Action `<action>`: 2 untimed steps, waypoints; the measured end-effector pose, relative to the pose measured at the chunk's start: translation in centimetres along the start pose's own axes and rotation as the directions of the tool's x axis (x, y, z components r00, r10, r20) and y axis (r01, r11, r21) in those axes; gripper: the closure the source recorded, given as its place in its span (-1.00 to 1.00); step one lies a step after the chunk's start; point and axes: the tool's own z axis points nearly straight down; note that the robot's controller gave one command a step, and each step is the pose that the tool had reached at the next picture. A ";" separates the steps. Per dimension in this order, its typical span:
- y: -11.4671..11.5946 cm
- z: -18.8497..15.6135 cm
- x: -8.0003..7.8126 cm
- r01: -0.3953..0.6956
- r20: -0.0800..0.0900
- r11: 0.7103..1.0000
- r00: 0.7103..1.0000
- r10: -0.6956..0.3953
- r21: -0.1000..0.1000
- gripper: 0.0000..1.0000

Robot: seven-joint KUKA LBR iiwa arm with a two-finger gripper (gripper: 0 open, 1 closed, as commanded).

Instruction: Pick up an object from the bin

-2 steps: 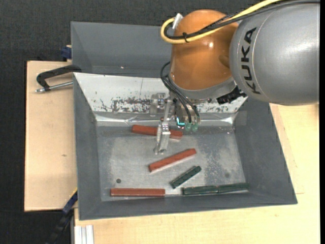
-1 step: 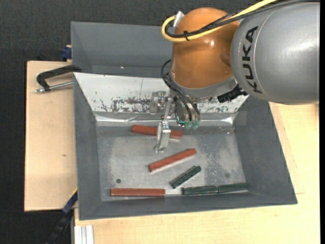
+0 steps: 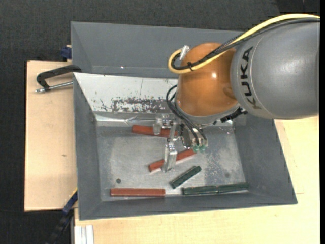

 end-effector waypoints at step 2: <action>-2.5 5.6 -0.7 -0.219 -0.002 0.976 0.976 0.219 0.001 -1.00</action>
Offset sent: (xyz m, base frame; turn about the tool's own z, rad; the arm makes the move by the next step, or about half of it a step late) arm 0.0160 -0.0431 -0.1021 -0.0046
